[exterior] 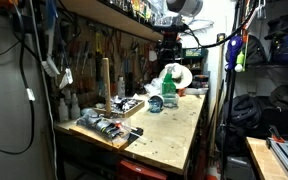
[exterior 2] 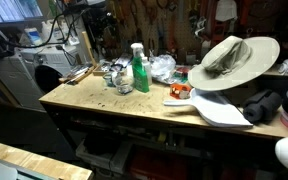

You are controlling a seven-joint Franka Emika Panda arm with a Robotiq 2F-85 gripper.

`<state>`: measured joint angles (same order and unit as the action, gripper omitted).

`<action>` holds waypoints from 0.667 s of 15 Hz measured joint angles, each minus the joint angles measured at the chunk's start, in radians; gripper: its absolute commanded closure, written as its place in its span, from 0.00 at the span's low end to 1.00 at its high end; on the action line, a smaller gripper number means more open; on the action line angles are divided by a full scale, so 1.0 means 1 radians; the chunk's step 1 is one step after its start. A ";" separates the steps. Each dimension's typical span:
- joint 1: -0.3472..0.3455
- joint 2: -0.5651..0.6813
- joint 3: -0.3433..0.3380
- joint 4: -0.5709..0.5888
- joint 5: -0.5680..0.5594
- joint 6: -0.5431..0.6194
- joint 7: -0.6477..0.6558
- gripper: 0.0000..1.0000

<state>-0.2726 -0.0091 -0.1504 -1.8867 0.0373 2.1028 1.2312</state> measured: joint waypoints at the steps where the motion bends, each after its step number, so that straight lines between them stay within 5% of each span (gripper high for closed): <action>1: 0.000 0.017 -0.008 0.019 -0.020 0.004 0.050 0.00; 10: 0.004 0.172 -0.076 0.154 -0.161 0.008 0.429 0.00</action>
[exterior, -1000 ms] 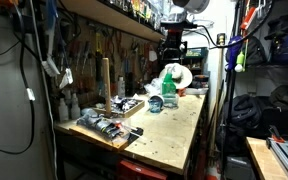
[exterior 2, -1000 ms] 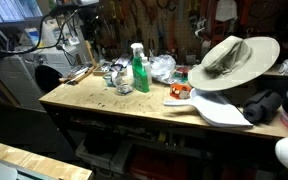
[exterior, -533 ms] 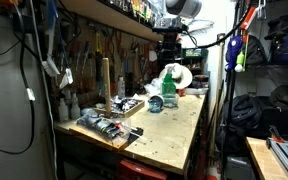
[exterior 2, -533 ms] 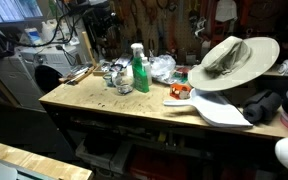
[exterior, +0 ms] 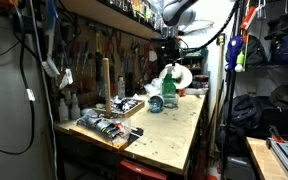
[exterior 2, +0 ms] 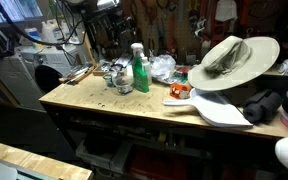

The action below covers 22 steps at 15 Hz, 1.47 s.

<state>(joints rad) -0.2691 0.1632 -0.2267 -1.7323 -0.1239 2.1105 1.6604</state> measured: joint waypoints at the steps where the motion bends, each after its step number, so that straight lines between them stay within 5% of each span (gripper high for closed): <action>1: 0.000 0.017 -0.007 0.015 -0.001 -0.007 0.015 0.00; 10: 0.000 0.134 -0.055 0.117 -0.001 -0.036 0.057 0.01; 11: 0.000 0.145 -0.057 0.127 -0.001 -0.041 0.057 0.18; 18: 0.000 0.204 -0.057 0.192 0.005 -0.126 0.022 0.70; 20: 0.000 0.220 -0.057 0.213 0.008 -0.149 0.009 0.84; 22: 0.000 0.231 -0.057 0.232 0.011 -0.169 -0.003 0.87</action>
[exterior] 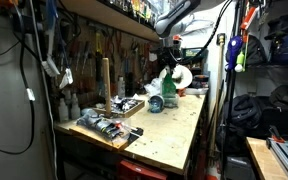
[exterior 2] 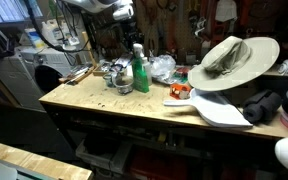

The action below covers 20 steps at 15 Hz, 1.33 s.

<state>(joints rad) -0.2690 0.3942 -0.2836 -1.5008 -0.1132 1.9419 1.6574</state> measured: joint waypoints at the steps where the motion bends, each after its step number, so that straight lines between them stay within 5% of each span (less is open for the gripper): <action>1: 0.000 0.005 0.000 0.007 0.001 -0.005 -0.003 0.87; 12: -0.018 -0.023 -0.024 0.051 0.018 -0.068 -0.008 0.87; 20: -0.027 -0.151 -0.037 0.018 0.029 -0.052 -0.051 0.87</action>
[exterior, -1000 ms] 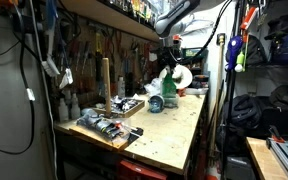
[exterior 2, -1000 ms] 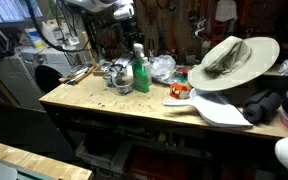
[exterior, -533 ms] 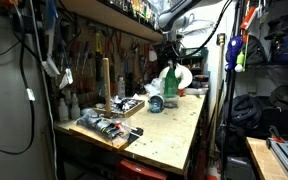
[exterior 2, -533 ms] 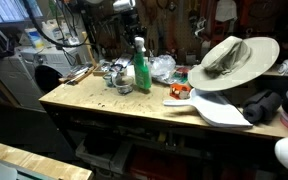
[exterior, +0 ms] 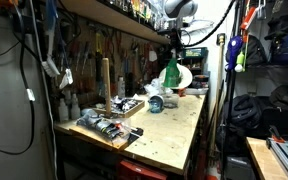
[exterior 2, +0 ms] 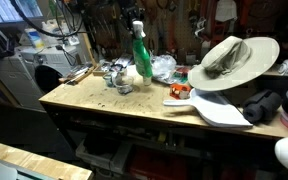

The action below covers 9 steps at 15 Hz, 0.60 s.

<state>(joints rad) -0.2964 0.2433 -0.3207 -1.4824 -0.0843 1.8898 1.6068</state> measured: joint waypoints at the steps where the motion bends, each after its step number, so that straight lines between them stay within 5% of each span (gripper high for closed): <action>1: 0.000 -0.024 0.000 -0.015 0.002 0.007 -0.027 0.87; 9: 0.015 -0.227 0.029 -0.194 -0.007 0.020 -0.415 0.87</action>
<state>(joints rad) -0.2818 0.0163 -0.2919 -1.6759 -0.0915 1.9095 1.1923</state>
